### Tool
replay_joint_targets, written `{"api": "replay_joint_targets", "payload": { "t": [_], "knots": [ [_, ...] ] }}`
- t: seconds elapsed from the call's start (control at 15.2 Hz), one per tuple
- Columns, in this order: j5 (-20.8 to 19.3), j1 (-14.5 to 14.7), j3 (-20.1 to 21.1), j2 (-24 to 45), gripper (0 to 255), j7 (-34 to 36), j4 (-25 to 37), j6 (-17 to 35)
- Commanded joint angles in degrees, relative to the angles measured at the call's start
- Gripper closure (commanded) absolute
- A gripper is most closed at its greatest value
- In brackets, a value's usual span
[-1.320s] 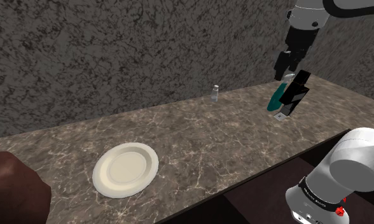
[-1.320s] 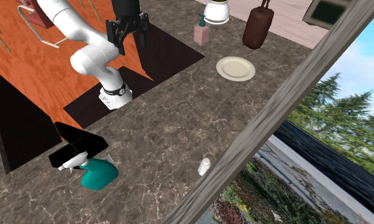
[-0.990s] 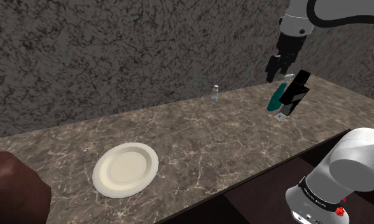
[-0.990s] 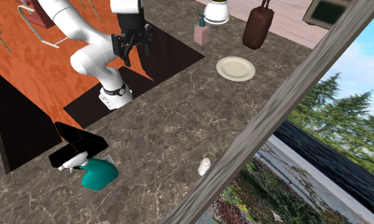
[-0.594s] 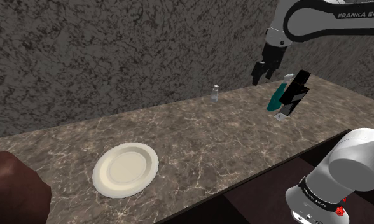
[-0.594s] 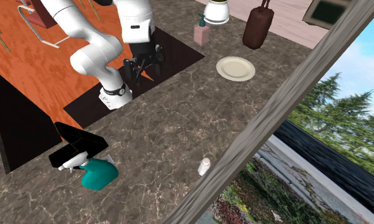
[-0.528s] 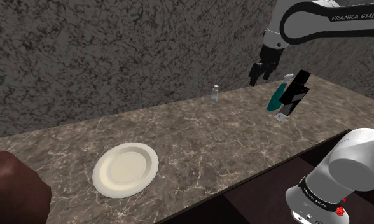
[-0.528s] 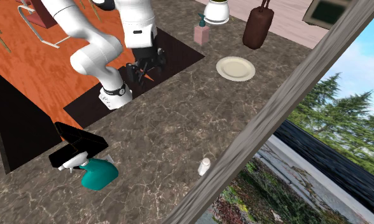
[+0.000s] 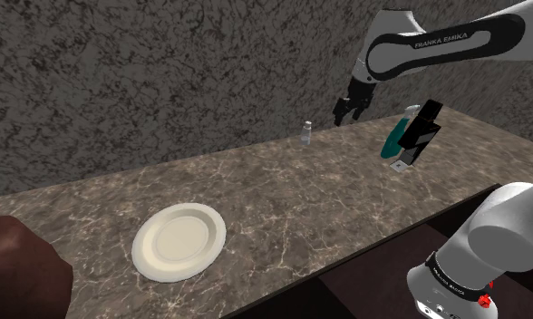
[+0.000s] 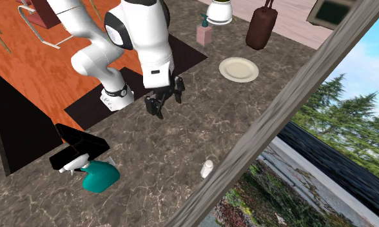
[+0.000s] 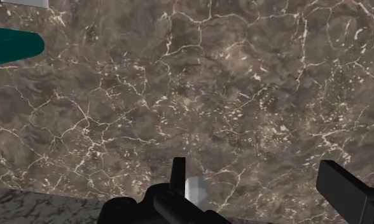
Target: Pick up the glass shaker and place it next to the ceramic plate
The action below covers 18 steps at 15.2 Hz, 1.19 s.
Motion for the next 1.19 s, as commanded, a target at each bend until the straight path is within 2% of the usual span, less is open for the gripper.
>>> {"api": "replay_joint_targets", "payload": {
  "t": [0.0,0.53,0.92,1.12],
  "knots": [
    [1.34,0.04,-1.08,4.39,0,-1.1,1.78,3.5],
    [9.88,-0.09,-3.68,21.06,0,-6.97,10.72,13.71],
    [18.02,-2.0,-3.24,34.07,0,-12.12,21.03,17.63],
    [18.98,-2.31,-2.84,36.16,0,-12.71,21.96,18.85]
  ]
}}
